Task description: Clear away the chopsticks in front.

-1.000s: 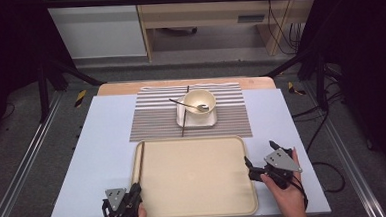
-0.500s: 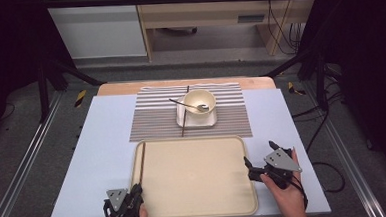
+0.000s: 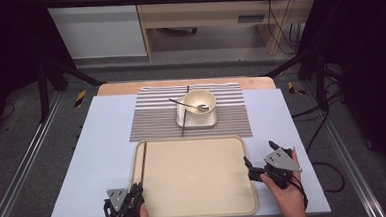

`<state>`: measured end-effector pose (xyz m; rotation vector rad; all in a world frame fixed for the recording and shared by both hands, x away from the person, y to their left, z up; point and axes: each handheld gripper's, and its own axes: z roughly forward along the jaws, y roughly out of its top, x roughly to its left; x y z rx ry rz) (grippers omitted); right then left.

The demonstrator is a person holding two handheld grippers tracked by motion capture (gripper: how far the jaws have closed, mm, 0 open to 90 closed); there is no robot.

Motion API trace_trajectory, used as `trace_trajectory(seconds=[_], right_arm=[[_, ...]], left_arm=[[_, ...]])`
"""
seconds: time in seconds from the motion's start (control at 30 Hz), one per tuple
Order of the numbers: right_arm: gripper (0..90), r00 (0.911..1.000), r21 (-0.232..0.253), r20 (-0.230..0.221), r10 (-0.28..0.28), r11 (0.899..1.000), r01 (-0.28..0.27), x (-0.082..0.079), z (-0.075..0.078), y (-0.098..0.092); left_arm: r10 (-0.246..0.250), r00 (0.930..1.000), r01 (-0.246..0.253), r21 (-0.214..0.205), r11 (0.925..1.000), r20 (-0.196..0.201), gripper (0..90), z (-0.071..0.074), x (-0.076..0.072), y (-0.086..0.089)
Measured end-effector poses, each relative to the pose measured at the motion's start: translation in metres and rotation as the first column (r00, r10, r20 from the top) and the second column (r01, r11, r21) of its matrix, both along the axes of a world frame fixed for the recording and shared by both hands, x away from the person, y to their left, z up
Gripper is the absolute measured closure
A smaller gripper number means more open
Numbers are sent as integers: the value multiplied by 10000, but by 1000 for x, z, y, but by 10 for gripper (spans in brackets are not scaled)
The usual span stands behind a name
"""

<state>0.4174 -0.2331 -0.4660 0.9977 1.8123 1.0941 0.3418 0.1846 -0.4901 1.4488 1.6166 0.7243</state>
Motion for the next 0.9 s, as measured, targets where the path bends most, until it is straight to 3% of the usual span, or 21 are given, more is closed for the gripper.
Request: trace_trajectory(seconds=[0.17, 0.27, 0.33, 0.47, 0.6, 0.63, 0.73, 0.9], right_arm=[[41, 10000, -51, -13, 9, 10000, -9, 1, -1, 0], [41, 10000, -10, -49, -1, 10000, 1, 1, 0, 0], [41, 10000, 5, -91, -9, 10000, 9, 1, -1, -1], [41, 9999, 120, -103, -78, 9999, 79, 2, -1, -3], [41, 9999, 79, -92, -75, 9999, 76, 2, -1, -3], [39, 9999, 40, -106, -42, 10000, 42, 3, -1, -2], [35, 9999, -6, -71, -113, 9999, 113, 4, -2, -2], [37, 9997, -3, -90, -208, 9998, 207, 5, -2, -1]], left_arm=[[-375, 9990, 362, 560, 9978, 224, 743, 9, 4, -3], [-668, 9975, 655, 580, 9962, 212, 711, 14, 10, -7], [-875, 9958, 851, 841, 9928, 251, 660, 21, 19, -10], [-1152, 9932, 1135, 830, 9901, 156, 611, 26, 31, -12], [-1714, 9852, 1697, 1140, 9789, 51, 567, 33, 48, -17], [-1972, 9803, 1945, 1314, 9721, 76, 544, 36, 56, -19], [-2215, 9752, 2187, 1413, 9655, 41, 506, 38, 66, -22], [-3130, 9498, 3102, 1488, 9390, -49, 464, 38, 93, -36]])
